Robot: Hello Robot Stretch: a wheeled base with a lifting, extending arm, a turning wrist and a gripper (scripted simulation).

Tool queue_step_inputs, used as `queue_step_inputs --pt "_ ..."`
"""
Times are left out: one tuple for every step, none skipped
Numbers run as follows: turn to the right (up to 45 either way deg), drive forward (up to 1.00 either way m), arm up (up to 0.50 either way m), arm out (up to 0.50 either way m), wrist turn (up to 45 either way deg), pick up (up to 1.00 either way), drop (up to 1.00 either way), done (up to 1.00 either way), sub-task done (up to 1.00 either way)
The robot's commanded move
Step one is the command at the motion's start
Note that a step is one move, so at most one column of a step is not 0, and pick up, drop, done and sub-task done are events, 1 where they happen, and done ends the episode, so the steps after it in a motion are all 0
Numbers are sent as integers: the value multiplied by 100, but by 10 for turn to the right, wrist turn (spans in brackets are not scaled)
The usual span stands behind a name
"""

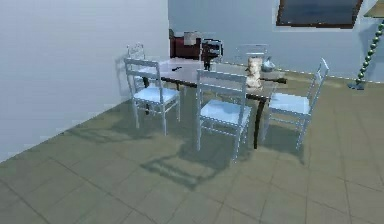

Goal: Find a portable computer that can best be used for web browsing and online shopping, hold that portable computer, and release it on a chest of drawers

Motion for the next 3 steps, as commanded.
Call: queue_step_inputs --pt "0 10 0 0 0 0 0 0 0" --pt "-450 0 0 0 0 0 0 0 0" --pt "-330 0 0 0 0 0 0 0 0"
